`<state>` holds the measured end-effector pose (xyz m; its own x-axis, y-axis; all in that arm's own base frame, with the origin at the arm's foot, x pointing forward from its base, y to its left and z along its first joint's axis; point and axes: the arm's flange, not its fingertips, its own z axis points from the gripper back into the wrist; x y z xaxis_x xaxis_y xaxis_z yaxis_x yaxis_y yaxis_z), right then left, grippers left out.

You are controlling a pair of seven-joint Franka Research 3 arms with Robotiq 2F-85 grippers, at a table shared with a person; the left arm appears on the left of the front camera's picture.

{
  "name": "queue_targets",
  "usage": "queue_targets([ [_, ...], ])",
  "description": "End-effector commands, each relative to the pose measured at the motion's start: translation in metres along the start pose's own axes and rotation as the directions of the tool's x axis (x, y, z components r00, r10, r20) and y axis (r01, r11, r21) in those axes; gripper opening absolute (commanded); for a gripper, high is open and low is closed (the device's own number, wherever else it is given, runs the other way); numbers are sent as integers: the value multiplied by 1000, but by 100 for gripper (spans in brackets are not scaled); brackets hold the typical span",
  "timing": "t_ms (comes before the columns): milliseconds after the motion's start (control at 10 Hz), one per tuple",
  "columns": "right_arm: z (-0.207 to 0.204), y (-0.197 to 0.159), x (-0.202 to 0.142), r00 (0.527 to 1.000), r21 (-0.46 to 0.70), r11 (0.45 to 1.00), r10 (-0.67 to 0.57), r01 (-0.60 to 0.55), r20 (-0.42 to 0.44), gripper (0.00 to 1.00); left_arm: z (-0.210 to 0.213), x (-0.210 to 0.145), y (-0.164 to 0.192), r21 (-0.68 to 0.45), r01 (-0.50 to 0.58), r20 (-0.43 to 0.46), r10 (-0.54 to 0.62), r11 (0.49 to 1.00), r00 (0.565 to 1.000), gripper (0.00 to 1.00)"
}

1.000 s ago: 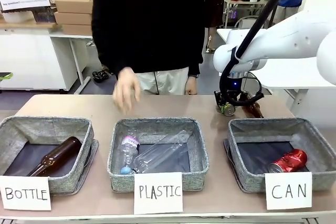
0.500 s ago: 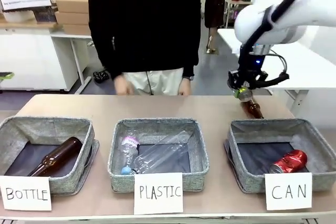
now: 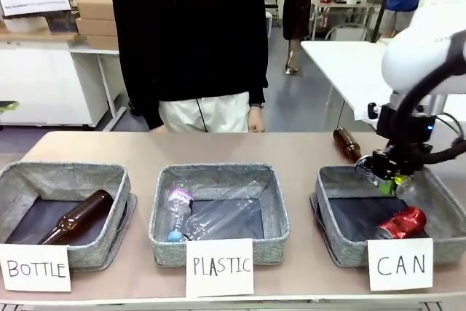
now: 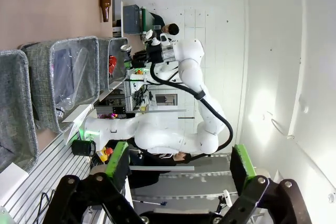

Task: Sort the can waste into the basket.
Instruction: Pick up the can waste from the table and place it in the right Fabric basket.

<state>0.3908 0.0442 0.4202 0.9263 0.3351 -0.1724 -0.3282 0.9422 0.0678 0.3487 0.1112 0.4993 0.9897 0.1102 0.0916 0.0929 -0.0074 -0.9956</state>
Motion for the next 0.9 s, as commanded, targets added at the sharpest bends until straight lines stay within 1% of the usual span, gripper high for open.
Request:
queue_targets([
  [0,-14,-4,-9,997,50,998,33,-36,68,0,-2,1,-4,-13,-10,12,11,1000,1000,100],
  [100,-17,-3,-16,994,50,998,45,-50,96,0,-2,1,-4,-13,-10,12,11,1000,1000,100],
  [200,-19,-2,-19,993,47,997,63,-68,101,0,-2,1,-4,-13,-10,12,11,1000,1000,100],
  [300,-20,0,-20,994,53,997,57,-62,97,100,-2,1,-4,-13,-10,12,11,1000,1000,100],
  [500,-19,3,-25,993,55,996,61,-67,102,100,-2,1,-4,-13,-10,12,11,1000,1000,100],
  [800,-14,1,-25,991,91,995,37,-49,133,100,-2,1,-4,-13,-10,12,11,1000,1000,100],
])
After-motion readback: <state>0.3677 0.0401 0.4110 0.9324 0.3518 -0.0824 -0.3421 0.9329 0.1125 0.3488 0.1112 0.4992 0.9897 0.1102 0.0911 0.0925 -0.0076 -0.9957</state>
